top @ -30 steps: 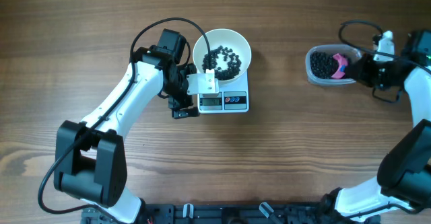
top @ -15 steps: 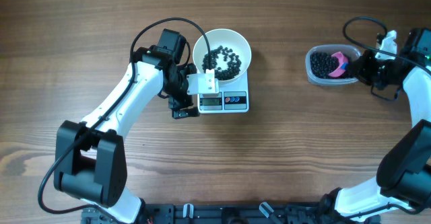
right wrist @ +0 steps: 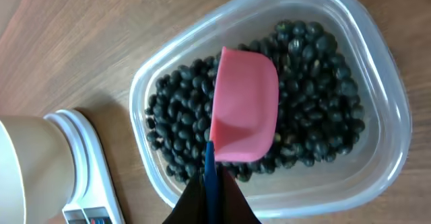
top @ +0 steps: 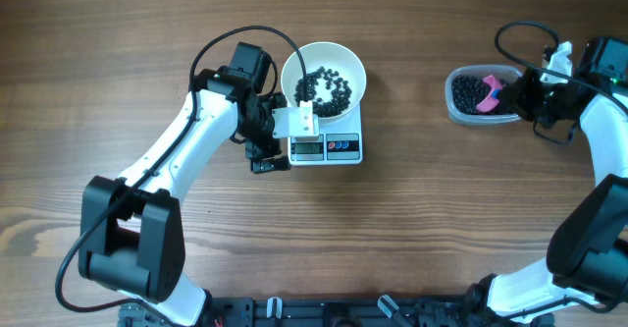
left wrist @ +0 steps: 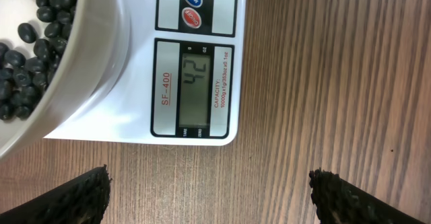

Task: Scoop item into bowl and weigh 150g on scale
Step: 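Scoop more black beans with the right gripper and lift, then carry the scoop to the white bowl and pour the beans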

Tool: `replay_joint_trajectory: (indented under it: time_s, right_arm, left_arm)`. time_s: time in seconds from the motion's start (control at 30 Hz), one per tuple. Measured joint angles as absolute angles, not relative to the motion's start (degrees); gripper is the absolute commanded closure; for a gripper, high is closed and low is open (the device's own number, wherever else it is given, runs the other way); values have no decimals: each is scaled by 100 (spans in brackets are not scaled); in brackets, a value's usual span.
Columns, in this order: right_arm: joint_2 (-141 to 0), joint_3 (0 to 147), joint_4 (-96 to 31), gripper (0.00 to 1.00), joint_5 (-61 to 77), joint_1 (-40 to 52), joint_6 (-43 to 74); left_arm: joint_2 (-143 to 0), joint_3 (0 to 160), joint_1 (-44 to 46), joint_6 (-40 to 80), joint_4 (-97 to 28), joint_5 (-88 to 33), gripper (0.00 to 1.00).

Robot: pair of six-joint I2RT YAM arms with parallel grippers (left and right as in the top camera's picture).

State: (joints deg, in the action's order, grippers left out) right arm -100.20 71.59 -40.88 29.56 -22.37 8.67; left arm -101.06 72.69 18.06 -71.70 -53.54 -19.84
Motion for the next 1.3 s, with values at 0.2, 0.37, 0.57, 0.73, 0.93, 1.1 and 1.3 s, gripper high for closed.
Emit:
replay_joint_trajectory:
  time_s: [0.2,0.37,0.57,0.73,0.93,1.1,1.3]
  right_arm:
    - [-10029,7150,-4217,96,3356,-2615,462]
    - [-10029,7137,-4193,96,4117,-3216,421]
    - [-10029,7135,-4198,96,4757,-3454,178]
    - [-10029,7133,-4307,96,5017,-3662,139]
    - [-10029,7133,-4324,95,5673,-3671,121]
    - [-10029,7133,-4324,95,6055,-3671,119]
    - [-10029,7131,-4099,96,6490,-3472,373]
  left_arm:
    - [-10106,7269,1806,-7170,-5352,-1981,0]
    - [-10106,7269,1806,-7170,-5354,-1984,0]
    - [-10106,7269,1806,-7170,-5354,-1981,0]
    - [-10106,7269,1806,-7170,-5354,-1984,0]
    - [-10106,7269,1806,-7170,-5352,-1984,0]
    - [-10106,7269,1806,-7170,-5354,-1984,0]
    - [-10106,7269,1806,-7170,-5352,-1981,0]
